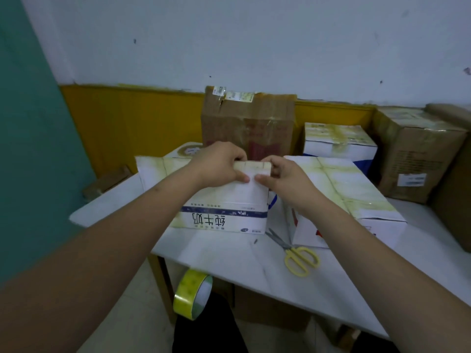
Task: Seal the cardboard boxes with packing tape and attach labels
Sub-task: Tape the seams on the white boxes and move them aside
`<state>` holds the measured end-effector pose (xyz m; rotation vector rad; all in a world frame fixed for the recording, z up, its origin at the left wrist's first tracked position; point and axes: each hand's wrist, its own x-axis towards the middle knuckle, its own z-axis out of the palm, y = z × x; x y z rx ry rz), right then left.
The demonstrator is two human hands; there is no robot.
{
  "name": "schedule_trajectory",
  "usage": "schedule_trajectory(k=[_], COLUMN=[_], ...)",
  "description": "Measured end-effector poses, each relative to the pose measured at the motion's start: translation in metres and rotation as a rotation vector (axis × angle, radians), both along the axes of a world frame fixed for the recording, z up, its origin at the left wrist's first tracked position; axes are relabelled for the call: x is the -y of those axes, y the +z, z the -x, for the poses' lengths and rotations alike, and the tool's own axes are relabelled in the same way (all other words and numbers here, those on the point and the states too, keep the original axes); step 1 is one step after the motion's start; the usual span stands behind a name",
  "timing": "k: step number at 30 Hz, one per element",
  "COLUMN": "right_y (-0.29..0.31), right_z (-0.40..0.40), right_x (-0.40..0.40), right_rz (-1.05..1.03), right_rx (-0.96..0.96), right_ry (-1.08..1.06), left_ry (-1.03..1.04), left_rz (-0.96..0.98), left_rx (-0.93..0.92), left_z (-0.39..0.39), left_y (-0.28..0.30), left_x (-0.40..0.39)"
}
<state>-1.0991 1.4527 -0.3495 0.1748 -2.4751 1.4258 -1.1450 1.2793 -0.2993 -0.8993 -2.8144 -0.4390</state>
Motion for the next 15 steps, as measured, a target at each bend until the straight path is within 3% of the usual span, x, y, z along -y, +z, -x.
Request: schedule_trajectory(k=[6,9,10,12,14,15], right_y=[-0.011,-0.010,-0.009,-0.007,-0.004,-0.002], right_z=[-0.012,-0.024,-0.028,-0.035,-0.036,-0.034], right_x=[0.010,0.009,0.006,0.009,0.017,0.020], right_rz=[-0.086,-0.194,-0.239,-0.354,-0.495,-0.553], right_rx=[-0.047,-0.148,-0.220,-0.341,-0.354,-0.341], right_ry=[-0.043,-0.053,-0.068,-0.047,-0.009,-0.001], left_ry=[-0.043,-0.048,-0.012,0.169,0.475,0.603], left_rz=[-0.002,0.043,-0.066,-0.552,-0.904,-0.893], left_rx=[-0.029,-0.241,-0.346,-0.464,-0.375,-0.217], left_z=[-0.009,-0.029,-0.035,-0.060,-0.083,-0.090], left_y=[-0.005,-0.008,-0.009,-0.017,-0.042,-0.060], left_x=[0.005,0.023,0.033,0.063,0.088,0.096])
